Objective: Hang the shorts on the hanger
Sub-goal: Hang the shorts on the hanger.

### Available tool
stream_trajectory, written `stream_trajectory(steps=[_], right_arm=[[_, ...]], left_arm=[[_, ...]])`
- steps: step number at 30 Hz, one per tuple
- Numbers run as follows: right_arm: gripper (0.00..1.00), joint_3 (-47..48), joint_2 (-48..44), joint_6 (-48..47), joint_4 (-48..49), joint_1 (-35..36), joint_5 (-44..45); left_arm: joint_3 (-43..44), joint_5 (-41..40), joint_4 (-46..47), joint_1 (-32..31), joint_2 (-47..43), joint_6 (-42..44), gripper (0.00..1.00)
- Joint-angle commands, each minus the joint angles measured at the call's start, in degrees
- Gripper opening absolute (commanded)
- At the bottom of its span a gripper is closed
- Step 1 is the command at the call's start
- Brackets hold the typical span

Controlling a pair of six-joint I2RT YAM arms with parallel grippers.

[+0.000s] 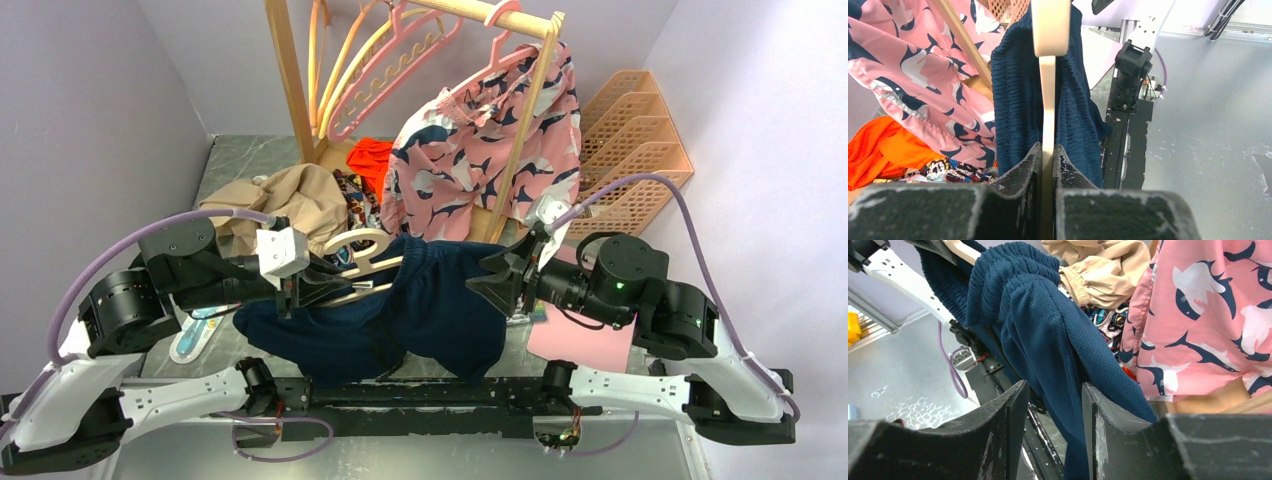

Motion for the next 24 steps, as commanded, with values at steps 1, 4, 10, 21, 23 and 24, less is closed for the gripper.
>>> stream_trajectory(steps=[1,4,10,21,23,24], right_arm=[[0.47,-0.28,0.67,0.07,1.92,0.11,1.61],[0.47,-0.85,1.06,-0.19,3.35,0.0,1.51],[0.46,-1.81,2.74,-0.38,4.86,0.11,1.28],[0.48,-3.01,1.36,0.12,4.85,0.09,9.16],[0.48,-3.72,1.76,0.14,5.78,0.09,7.87],[0.47,-3.98,1.94,0.14,6.38,0.07,7.18]], left_arm=[[2.19,-0.2,3.65,0.08,0.1,-0.67,0.07],[2.09,0.11,4.13,0.08,0.09,-0.76,0.07],[2.82,0.56,4.39,0.08,0.5,-0.51,0.07],[2.5,0.28,4.35,0.08,-0.2,-0.78,0.07],[2.33,0.53,4.6,0.08,0.04,-0.77,0.07],[2.31,0.61,4.72,0.08,0.2,-0.68,0.07]])
